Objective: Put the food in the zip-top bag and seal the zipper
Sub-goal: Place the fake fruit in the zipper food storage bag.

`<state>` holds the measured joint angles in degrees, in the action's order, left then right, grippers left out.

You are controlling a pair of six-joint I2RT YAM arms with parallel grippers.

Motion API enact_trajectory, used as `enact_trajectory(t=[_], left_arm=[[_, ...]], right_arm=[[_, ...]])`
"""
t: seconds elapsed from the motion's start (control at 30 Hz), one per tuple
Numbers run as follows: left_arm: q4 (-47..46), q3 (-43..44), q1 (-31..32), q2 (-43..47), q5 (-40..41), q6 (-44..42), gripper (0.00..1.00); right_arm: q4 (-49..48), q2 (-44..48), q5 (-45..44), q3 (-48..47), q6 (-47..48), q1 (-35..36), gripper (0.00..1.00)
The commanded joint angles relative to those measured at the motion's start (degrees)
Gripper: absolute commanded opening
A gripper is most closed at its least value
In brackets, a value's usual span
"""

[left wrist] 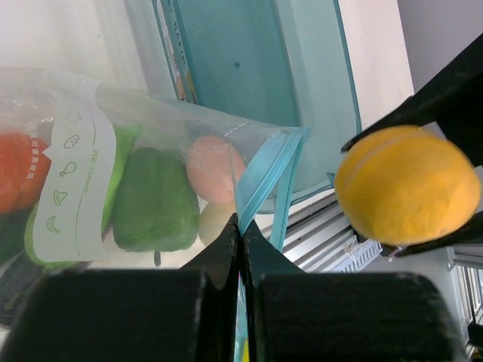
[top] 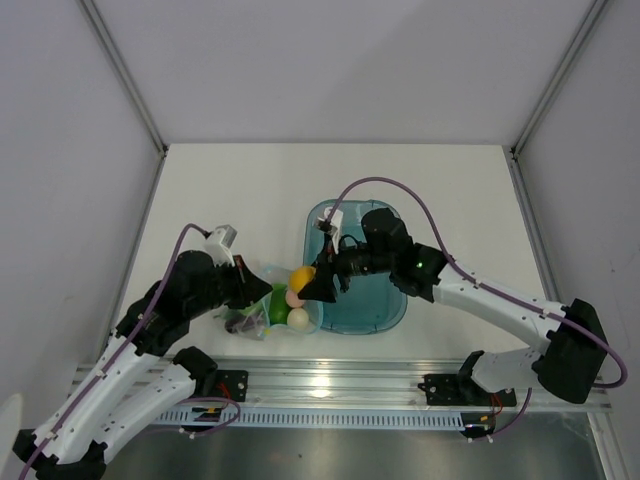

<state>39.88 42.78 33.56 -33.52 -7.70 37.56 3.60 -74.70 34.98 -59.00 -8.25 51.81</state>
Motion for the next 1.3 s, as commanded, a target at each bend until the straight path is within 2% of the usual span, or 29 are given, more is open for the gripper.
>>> enact_trajectory(t=[0.0,0.13,0.27,0.47,0.6,0.73,0.77,0.8,0.87,0.9,0.97,1.0,1.1,1.27], left_arm=[[0.1,3.1,-0.3,0.0,0.3,0.6,0.01],[0.3,4.9,-0.3,-0.4,-0.2,0.6,0.01],[0.5,6.0,-0.3,-0.5,-0.7,0.8,0.01],[0.7,6.6,-0.3,-0.5,-1.3,0.8,0.01],[0.6,7.3,-0.3,-0.8,-2.1,1.0,0.01],[0.7,7.9,-0.3,-0.7,-2.2,1.1,0.01],[0.8,8.0,-0.3,-0.7,-2.2,1.1,0.01],[0.8,8.3,-0.3,-0.6,-2.2,1.0,0.01],[1.2,8.3,-0.3,-0.4,-2.1,1.0,0.01],[1.3,8.3,-0.3,-0.2,-2.0,1.0,0.01],[1.5,8.3,-0.3,0.0,-1.8,0.9,0.01],[1.5,8.2,-0.3,0.1,-1.7,0.9,0.01],[1.7,8.0,-0.3,0.2,-1.5,0.9,0.01],[1.5,7.7,-0.3,0.2,-1.3,0.9,0.01]], right_arm=[[2.0,-1.7,6.9,-3.5,2.1,1.4,0.0],[7.3,-6.8,6.7,-7.3,4.1,3.2,0.0],[7.6,-10.2,4.9,-9.0,4.2,3.9,0.0],[2.9,-13.0,-1.3,-10.4,2.7,5.2,0.0],[1.4,-16.1,-8.7,-12.4,1.5,6.7,0.0],[-2.0,-18.0,-10.1,-12.9,-0.1,7.7,0.06],[-2.3,-18.5,-10.1,-13.2,-0.3,8.0,0.08],[-2.4,-18.8,-10.2,-13.9,-0.3,8.1,0.19],[-1.4,-20.2,-10.1,-15.0,0.0,8.5,0.33],[-0.1,-20.6,-10.2,-15.9,0.3,8.7,0.47],[0.7,-21.1,-10.3,-16.2,0.6,8.8,0.59],[0.8,-21.1,-10.5,-16.2,0.7,8.8,0.67],[1.1,-20.8,-11.4,-15.8,0.9,8.9,0.77],[1.9,-20.0,-12.5,-15.4,1.6,8.9,0.83]])
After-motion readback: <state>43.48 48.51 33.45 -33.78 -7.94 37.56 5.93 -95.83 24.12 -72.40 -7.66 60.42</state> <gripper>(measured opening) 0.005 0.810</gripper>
